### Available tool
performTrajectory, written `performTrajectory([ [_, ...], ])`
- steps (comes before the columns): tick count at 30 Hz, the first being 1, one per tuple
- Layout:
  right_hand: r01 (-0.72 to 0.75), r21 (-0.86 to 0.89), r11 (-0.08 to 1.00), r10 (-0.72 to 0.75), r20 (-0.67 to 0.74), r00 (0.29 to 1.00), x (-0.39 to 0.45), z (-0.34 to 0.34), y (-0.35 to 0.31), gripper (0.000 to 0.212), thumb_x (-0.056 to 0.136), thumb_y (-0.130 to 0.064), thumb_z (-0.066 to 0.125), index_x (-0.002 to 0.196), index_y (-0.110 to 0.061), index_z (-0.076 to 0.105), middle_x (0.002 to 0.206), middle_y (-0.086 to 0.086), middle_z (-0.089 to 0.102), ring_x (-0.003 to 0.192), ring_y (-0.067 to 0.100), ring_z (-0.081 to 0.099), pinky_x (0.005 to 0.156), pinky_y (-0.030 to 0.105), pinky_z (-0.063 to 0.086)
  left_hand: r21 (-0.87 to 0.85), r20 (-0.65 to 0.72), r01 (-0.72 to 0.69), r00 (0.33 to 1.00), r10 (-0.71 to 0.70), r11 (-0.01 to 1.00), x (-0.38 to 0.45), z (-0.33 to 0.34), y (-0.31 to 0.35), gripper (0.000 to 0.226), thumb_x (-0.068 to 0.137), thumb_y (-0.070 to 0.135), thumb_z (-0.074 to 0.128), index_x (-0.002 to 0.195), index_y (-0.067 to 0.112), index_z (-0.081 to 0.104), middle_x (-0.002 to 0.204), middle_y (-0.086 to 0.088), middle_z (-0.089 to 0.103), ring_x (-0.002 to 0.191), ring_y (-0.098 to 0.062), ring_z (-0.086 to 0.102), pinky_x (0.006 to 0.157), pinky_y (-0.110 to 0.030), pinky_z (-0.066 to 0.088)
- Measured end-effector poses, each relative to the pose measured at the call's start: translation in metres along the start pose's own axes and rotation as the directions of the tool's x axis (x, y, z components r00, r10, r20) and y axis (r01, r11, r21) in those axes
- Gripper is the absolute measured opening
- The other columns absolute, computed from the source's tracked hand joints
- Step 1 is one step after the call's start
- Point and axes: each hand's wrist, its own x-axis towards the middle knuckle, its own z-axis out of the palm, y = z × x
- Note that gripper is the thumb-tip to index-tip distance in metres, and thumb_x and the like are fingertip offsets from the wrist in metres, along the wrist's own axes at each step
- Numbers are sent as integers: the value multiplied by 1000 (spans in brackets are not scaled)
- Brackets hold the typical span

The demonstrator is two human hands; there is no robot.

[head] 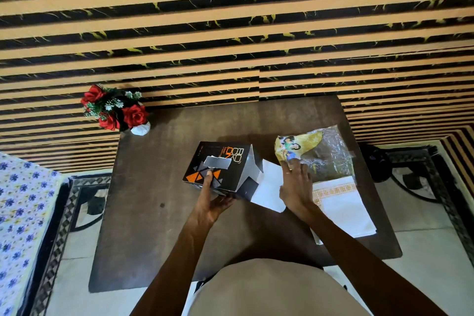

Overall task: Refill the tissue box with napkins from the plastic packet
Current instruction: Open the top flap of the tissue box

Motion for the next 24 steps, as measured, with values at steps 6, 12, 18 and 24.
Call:
performTrajectory([
  [6, -65, 639, 767, -58, 170, 984, 12, -1, -23, 75, 83, -41, 70, 145, -16, 37, 134, 9, 60, 121, 28, 57, 95, 36, 46, 85, 44, -86, 996, 83, 993, 0, 2, -14, 60, 85, 54, 60, 134, 21, 46, 126, -14, 59, 115, -34, 57, 95, -47, 52],
  [12, -24, 483, 875, -24, 95, 995, 29, 4, -27, 46, 97, -19, 54, 142, -15, 47, 143, 11, 54, 130, 31, 51, 103, 36, 42, 182, 26, -116, 993, 113, 976, -6, -7, -12, 53, 89, 52, 57, 130, 18, 54, 122, -13, 63, 109, -28, 60, 95, -42, 52],
  [18, -28, 499, 866, -69, 176, 982, 38, 13, -12, 36, 95, -10, 56, 131, -7, 60, 137, 13, 59, 127, 29, 53, 105, 32, 39, 385, -310, -266, 864, 395, 884, 2, -13, -14, 89, 63, 61, 78, 132, 21, 37, 124, -12, 58, 112, -26, 58, 92, -41, 50],
  [24, -75, 516, 853, -91, 290, 953, 39, 26, -7, 32, 91, -11, 62, 123, -6, 65, 129, 12, 65, 121, 31, 58, 96, 31, 44, 849, 524, -390, 534, 663, -357, -28, 0, -39, 27, 84, 34, 61, 110, 26, 58, 135, -6, 41, 121, -27, 42, 93, -39, 43],
])
